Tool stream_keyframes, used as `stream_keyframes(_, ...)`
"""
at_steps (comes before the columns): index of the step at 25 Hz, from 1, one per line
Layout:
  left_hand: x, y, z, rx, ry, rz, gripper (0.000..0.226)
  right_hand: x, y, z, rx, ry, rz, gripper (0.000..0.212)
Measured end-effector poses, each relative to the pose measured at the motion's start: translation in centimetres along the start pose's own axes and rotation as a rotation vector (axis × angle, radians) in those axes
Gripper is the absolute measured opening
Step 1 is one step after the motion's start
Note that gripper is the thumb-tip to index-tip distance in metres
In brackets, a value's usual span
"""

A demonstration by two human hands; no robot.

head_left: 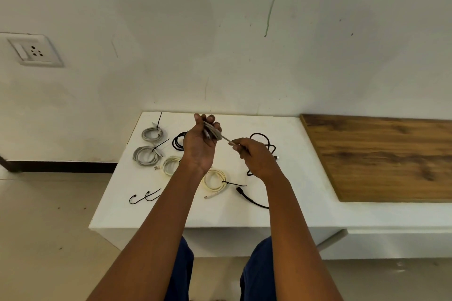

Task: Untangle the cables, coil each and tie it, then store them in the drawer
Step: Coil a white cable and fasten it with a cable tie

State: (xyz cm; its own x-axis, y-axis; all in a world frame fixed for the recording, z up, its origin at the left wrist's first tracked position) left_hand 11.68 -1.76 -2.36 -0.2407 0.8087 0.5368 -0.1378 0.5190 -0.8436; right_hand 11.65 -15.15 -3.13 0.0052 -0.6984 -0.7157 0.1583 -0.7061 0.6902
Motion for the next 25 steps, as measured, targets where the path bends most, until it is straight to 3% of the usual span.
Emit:
stream_keyframes(4, 0.8, 2.4, -0.1, 0.124, -0.086, -0.311, 0.026, -0.3, 0.1, 0.3, -0.024, -0.016, -0.086, 0.018)
stream_keyframes(9, -0.9, 2.1, 0.5, -0.039, -0.02, -0.767, 0.041, -1.9, -0.3, 1.4, -0.054, 0.052, -0.161, 0.016)
stream_keyframes(13, -0.8, 1.0, 1.3, -0.155, -0.038, -0.984, 0.027, -2.3, 0.4, 1.7, 0.016, 0.086, -0.185, 0.016)
stream_keyframes(16, -1.3, 0.7, 1.7, -0.273, 0.014, -1.176, 0.029, -2.1, 0.6, 1.8, 0.017, 0.094, -0.205, 0.015)
stream_keyframes(21, -2.7, 0.6, 2.8, -0.427, 0.152, -1.205, 0.042, -1.9, 0.9, 2.1, -0.017, 0.114, -0.317, 0.01)
stream_keyframes(25, -2.9, 0.0, 3.6, -0.475, 0.189, -1.176, 0.059, -1.4, 1.3, 1.8, 0.032, 0.112, -0.277, 0.021)
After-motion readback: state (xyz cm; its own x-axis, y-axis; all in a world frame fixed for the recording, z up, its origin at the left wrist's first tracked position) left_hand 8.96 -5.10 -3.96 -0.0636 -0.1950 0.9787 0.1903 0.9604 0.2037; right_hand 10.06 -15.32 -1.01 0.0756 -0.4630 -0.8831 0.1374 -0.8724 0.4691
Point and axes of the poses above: each hand's wrist, its own z-axis away from the middle knuckle, its own y-axis out of the back of the hand, x = y × z, the point moved 10 cm from there along -z, towards the middle knuckle, and after that the axes turned 12 degrees about -y, right-handed, at the moved point
